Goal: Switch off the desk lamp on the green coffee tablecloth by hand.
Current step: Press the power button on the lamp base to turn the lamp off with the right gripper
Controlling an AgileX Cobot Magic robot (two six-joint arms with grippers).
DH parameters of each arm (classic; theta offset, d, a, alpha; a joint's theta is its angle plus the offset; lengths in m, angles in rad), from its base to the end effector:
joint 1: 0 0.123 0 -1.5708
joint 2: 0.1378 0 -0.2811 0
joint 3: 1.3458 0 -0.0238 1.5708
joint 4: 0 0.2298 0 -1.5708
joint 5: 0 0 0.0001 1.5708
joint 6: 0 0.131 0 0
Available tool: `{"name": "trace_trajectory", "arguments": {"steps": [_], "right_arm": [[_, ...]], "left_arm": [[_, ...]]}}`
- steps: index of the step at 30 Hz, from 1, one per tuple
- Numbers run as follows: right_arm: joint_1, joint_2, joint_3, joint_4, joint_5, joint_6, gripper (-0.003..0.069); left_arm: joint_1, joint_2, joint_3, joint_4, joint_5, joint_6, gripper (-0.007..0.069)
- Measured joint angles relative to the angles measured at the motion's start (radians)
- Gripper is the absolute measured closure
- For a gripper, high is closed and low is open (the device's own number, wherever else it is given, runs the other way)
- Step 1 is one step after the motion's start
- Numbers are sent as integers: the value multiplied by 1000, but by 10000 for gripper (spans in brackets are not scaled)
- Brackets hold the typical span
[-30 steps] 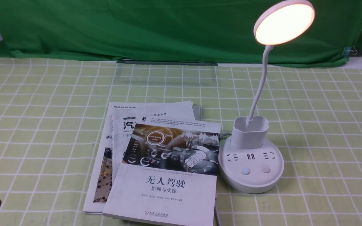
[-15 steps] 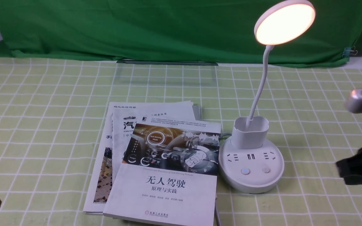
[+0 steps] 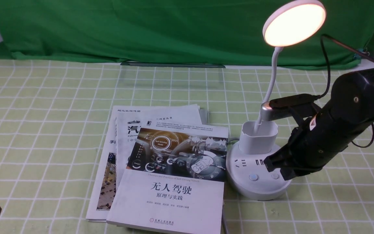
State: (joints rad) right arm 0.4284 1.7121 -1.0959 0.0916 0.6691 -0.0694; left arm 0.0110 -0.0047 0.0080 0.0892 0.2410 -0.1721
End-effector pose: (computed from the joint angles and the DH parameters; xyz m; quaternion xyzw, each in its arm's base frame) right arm 0.3022 0.1462 0.1760 -0.2127 0.9588 0.0670 0.1759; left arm 0.0777 0.0036 0.1828 -0.0435 0.7589 -0.0161 0.6496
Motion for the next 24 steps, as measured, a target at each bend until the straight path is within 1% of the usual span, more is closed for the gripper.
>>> {"name": "trace_trajectory", "arguments": {"steps": [7,24], "right_arm": [[3,21,-17,60,-37,-30,613],[3,113,-43,74,-27,-51,611]], "left_arm": [[0,0,0,0,0,0,214],[0,0,0,0,0,0,214]]}}
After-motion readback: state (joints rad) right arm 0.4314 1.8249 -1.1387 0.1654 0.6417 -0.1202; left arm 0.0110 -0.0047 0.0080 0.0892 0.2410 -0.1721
